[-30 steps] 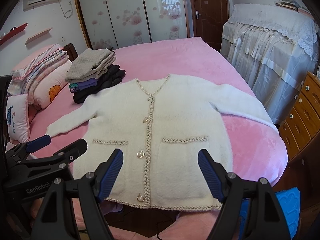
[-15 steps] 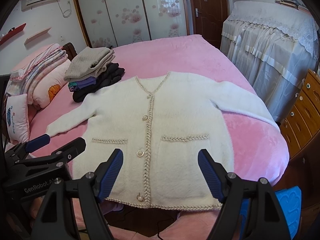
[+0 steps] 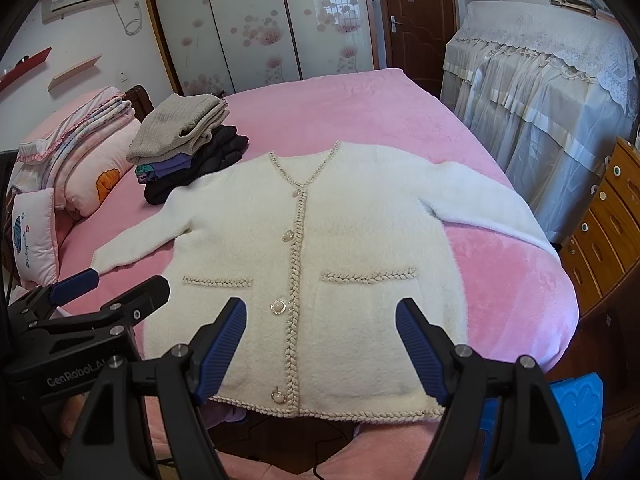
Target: Fold large clothes
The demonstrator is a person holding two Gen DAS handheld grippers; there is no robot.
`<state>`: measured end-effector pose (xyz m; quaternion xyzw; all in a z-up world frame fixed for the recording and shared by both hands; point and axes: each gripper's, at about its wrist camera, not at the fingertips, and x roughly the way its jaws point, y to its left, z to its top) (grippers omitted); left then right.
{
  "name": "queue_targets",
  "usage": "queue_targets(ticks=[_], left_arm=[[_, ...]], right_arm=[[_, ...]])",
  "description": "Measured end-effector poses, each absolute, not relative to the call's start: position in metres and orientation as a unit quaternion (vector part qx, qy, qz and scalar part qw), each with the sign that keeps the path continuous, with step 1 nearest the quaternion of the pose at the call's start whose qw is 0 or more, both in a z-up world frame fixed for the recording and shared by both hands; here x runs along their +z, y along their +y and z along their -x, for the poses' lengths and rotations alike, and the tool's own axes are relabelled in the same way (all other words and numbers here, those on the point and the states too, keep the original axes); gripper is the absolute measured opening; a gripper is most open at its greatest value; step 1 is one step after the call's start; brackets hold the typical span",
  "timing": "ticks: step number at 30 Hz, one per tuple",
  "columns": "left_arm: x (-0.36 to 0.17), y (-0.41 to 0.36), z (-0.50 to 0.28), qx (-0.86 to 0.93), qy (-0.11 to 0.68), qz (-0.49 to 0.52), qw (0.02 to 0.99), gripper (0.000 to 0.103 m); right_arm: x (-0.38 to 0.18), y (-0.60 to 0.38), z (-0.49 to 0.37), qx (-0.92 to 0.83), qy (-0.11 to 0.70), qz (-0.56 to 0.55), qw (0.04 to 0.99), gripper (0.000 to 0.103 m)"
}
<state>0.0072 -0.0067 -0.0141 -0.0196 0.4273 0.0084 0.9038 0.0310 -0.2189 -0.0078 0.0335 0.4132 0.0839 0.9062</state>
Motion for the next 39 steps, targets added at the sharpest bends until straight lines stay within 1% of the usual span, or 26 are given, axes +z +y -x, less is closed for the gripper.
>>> queue_targets(ticks=[14,21,24,27,31,39], left_arm=[[-0.011,-0.019,-0.014,-0.001,0.424,0.022,0.906,0.102],[0.001,-0.027,-0.021,-0.007,0.401,0.028,0.916,0.102],[0.012,-0.034,-0.027,-0.009,0.386,0.005,0.922,0.102],[0.027,-0.048,-0.035,-0.016,0.374,-0.032,0.927,0.102],[0.050,-0.070,-0.044,-0.036,0.341,-0.058,0.938,0.102],[0.094,-0.123,-0.074,-0.068,0.277,-0.083,0.955,0.102]], right_arm=[[-0.006,-0.236,-0.036,0.076,0.401,-0.034,0.912,0.078],[0.000,-0.254,-0.038,0.062,0.385,-0.030,0.921,0.078],[0.007,-0.262,-0.040,0.037,0.364,-0.015,0.930,0.078],[0.021,-0.272,-0.040,-0.005,0.325,0.014,0.946,0.078],[0.042,-0.291,-0.040,-0.048,0.269,0.038,0.961,0.078],[0.062,-0.361,-0.071,-0.059,0.266,-0.027,0.962,0.078]])
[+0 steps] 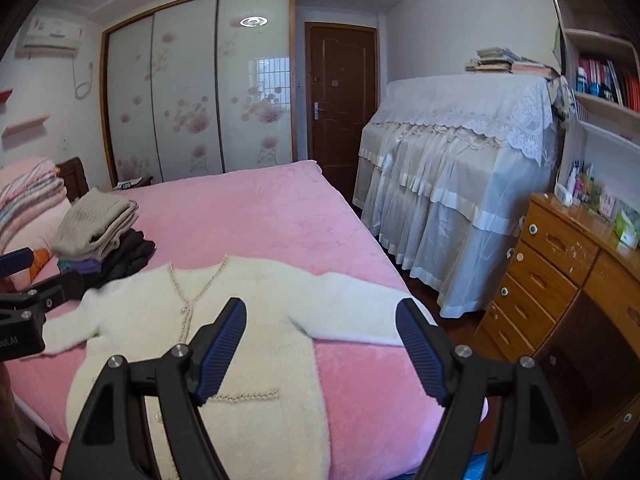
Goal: Fold large clothes
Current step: 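Reach the right gripper to the cardigan sleeve cuff and grasp it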
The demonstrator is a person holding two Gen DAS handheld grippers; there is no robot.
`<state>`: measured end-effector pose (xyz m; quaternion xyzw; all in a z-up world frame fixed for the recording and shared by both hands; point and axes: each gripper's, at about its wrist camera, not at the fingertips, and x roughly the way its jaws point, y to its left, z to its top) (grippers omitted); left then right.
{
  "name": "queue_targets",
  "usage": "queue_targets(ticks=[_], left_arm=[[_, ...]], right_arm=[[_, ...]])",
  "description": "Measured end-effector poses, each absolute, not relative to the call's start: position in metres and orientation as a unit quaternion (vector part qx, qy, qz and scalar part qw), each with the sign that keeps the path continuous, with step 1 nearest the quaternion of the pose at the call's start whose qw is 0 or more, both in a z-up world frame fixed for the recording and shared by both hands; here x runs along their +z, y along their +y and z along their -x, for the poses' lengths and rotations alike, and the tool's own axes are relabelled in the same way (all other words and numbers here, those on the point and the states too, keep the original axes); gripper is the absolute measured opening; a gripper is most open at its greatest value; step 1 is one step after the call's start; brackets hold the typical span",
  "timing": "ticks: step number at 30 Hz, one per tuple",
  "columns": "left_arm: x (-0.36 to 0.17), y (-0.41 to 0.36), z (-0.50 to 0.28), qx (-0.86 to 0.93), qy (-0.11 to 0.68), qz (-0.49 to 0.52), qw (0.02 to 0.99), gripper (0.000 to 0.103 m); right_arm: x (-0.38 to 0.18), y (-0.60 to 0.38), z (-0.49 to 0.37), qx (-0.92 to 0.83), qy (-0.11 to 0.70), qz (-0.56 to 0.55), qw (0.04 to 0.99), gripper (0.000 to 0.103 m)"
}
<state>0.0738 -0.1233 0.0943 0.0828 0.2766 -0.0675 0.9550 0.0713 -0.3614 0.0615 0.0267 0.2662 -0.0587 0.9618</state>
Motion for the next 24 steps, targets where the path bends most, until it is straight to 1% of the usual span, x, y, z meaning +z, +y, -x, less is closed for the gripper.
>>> queue_targets(ticks=[5,9,13,17,21,24], left_arm=[[0.100,-0.161,-0.112,-0.067,0.258,-0.095,0.959,0.102],[0.084,-0.194,-0.152,-0.075,0.263,-0.099,0.957,0.102],[0.052,-0.229,-0.192,-0.076,0.278,-0.112,0.951,0.102],[0.011,-0.259,-0.223,-0.102,0.293,-0.100,0.945,0.102],[-0.027,-0.284,-0.242,-0.098,0.282,-0.095,0.950,0.102],[-0.048,-0.302,-0.252,-0.106,0.289,-0.094,0.947,0.102]], right_arm=[[0.060,-0.415,-0.097,-0.073,0.275,-0.068,0.956,0.078],[0.043,-0.464,-0.120,-0.110,0.295,-0.104,0.943,0.078],[0.013,-0.507,-0.144,-0.135,0.333,-0.135,0.923,0.078],[-0.021,-0.540,-0.159,-0.145,0.361,-0.180,0.903,0.078],[-0.066,-0.572,-0.173,-0.132,0.388,-0.261,0.874,0.078],[-0.105,-0.595,-0.182,-0.129,0.404,-0.323,0.846,0.077]])
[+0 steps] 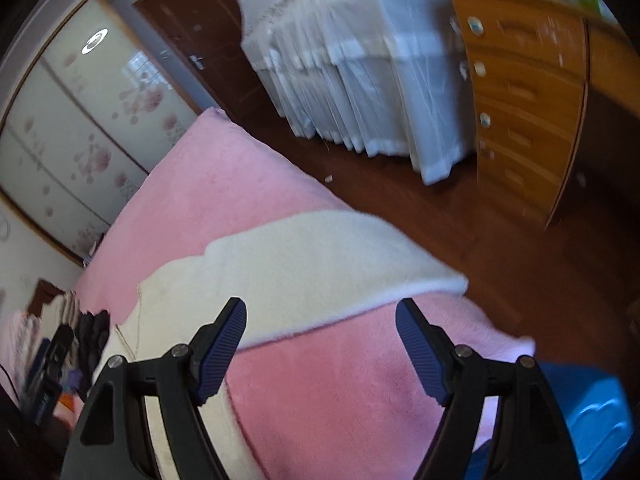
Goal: Fold large clothes
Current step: 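Reach the right gripper to the cardigan sleeve cuff and grasp it, then carry the sleeve across the cardigan front with the right gripper and release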
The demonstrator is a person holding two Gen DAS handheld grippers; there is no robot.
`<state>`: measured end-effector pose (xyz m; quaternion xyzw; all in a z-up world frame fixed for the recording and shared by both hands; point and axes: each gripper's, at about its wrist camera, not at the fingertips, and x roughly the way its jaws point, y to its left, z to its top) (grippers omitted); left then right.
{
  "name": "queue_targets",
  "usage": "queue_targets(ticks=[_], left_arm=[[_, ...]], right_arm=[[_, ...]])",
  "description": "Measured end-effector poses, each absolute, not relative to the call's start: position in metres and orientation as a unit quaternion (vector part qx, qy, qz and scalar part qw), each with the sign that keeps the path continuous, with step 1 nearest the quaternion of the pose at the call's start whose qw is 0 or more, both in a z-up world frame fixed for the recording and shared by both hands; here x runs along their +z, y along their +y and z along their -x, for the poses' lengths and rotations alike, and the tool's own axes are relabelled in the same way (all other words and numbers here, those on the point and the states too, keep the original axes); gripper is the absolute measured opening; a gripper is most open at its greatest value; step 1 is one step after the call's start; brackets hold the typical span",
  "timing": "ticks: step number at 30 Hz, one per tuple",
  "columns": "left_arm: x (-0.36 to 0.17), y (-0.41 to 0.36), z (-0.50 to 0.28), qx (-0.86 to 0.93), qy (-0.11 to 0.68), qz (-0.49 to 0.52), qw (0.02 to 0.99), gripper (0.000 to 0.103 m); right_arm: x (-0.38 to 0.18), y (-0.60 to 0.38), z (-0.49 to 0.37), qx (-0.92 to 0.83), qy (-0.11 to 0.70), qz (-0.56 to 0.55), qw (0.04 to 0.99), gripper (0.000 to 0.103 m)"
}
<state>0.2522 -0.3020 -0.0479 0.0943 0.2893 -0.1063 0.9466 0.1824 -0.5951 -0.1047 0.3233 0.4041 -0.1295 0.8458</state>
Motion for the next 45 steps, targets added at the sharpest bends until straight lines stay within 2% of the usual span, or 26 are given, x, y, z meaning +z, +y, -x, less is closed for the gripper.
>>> queue_targets(ticks=[6,14,17,18,19,22,28,31,35,40,45], left_arm=[[-0.081,-0.323,-0.263,-0.116,0.314,-0.104,0.937,0.100],[-0.110,-0.297,-0.274,-0.116,0.395,-0.059,0.909,0.100],[-0.116,-0.271,-0.274,-0.097,0.407,-0.036,0.908,0.100],[-0.117,-0.262,-0.275,-0.090,0.409,-0.033,0.908,0.100],[-0.119,-0.253,-0.276,-0.079,0.410,-0.030,0.908,0.100],[-0.119,-0.224,-0.277,-0.047,0.410,-0.026,0.911,0.100],[-0.104,-0.160,-0.273,0.006,0.391,-0.010,0.920,0.100],[-0.093,-0.122,-0.268,0.025,0.382,0.013,0.924,0.100],[-0.086,-0.072,-0.263,0.046,0.380,0.054,0.922,0.100],[-0.100,-0.018,-0.261,0.086,0.391,0.076,0.913,0.100],[-0.125,0.018,-0.261,0.103,0.410,0.092,0.901,0.100]], right_arm=[[-0.177,-0.624,-0.196,-0.125,0.428,-0.434,0.783,0.067],[-0.218,-0.635,-0.208,-0.141,0.415,-0.486,0.756,0.065],[-0.222,-0.639,-0.222,-0.152,0.409,-0.485,0.758,0.058],[-0.222,-0.638,-0.226,-0.159,0.408,-0.478,0.761,0.046],[-0.221,-0.637,-0.230,-0.170,0.410,-0.464,0.767,0.028],[-0.210,-0.632,-0.234,-0.178,0.397,-0.435,0.788,0.016],[-0.124,-0.581,-0.232,-0.150,0.314,-0.307,0.886,0.013],[-0.072,-0.529,-0.240,-0.105,0.273,-0.209,0.933,0.012],[-0.036,-0.451,-0.256,-0.026,0.242,-0.097,0.965,0.012],[-0.054,-0.344,-0.289,0.090,0.274,0.025,0.957,0.013],[-0.126,-0.257,-0.310,0.134,0.344,0.141,0.918,0.013]])
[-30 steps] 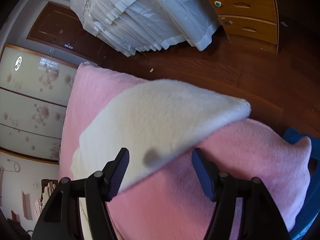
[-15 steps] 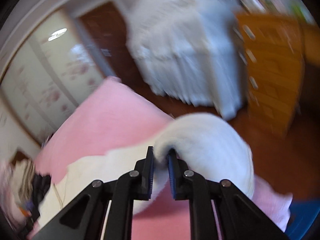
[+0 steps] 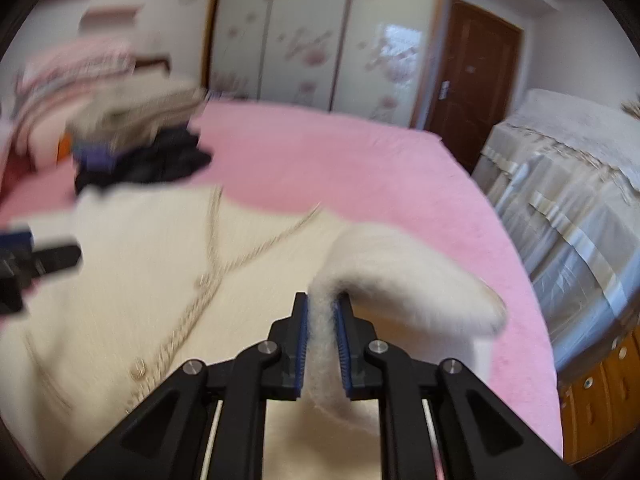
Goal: Fold large clothes
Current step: 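Carry the sleeve across the cardigan front with the right gripper and release, then grasp the folded sleeve cuff with the left gripper and fold it back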
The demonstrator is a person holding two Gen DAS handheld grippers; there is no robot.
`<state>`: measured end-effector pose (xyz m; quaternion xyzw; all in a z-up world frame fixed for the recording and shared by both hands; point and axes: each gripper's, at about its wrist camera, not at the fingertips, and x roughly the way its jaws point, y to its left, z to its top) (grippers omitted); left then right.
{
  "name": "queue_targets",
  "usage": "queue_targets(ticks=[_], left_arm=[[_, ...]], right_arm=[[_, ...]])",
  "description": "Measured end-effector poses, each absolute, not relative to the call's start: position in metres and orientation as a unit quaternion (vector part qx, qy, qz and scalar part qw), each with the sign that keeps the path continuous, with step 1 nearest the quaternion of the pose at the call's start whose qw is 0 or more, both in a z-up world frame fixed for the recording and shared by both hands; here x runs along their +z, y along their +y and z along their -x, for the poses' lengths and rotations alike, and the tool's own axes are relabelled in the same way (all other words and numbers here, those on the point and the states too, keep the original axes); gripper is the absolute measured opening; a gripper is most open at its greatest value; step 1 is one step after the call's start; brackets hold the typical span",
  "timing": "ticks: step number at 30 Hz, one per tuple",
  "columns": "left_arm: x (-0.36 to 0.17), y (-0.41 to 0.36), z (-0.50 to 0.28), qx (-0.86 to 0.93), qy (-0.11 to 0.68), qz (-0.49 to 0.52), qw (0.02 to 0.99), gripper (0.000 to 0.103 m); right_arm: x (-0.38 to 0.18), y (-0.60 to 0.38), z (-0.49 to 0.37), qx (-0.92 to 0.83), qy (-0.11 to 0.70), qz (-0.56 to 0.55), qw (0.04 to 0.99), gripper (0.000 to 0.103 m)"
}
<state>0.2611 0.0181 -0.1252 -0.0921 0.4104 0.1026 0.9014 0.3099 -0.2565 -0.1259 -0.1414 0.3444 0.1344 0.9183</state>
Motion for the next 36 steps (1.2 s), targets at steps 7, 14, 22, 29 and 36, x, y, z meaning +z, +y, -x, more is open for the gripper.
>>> queue_targets(ticks=[7,14,22,29,36], left_arm=[[-0.155,0.033,-0.266,0.084,0.445,0.120,0.884,0.100],[-0.159,0.019,-0.270,0.041,0.449,0.120,0.884,0.100],[-0.146,-0.059,-0.304,-0.040,0.446,0.046,0.893,0.100],[-0.152,-0.161,-0.338,-0.079,0.439,-0.104,0.889,0.100],[-0.189,-0.229,-0.367,-0.053,0.454,-0.220,0.862,0.100]], right_arm=[[-0.187,-0.217,-0.306,0.123,0.407,0.206,0.881,0.031],[-0.149,-0.202,-0.258,0.135,0.384,0.157,0.900,0.034],[-0.121,-0.242,-0.222,0.075,0.363,0.084,0.925,0.039],[-0.126,-0.295,-0.220,0.022,0.393,0.015,0.919,0.039],[-0.136,-0.337,-0.218,-0.003,0.413,-0.044,0.910,0.039]])
